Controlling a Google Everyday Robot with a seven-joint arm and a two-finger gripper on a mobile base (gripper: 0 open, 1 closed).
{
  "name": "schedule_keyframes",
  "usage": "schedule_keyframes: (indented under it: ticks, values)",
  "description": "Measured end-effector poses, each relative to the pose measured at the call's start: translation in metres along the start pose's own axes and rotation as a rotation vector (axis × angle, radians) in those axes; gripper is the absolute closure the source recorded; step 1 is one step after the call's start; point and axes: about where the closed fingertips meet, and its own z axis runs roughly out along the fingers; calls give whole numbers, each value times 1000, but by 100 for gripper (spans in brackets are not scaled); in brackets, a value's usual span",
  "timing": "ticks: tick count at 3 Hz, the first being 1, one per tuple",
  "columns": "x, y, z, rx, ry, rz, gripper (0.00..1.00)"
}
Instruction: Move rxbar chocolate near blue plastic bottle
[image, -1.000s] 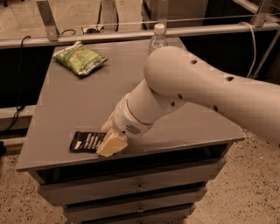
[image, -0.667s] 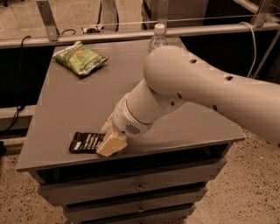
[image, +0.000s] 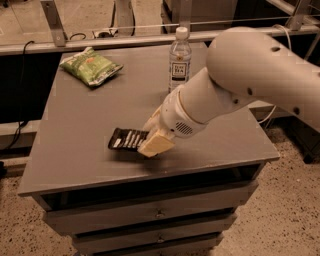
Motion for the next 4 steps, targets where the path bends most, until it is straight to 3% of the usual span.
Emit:
schedule_keyframes:
  ticks: [1, 3, 4]
  values:
    - [19, -40, -45, 103, 10, -1, 100]
    - [20, -49, -58, 145, 8, 16, 100]
    - [46, -70, -74, 202, 33, 31, 100]
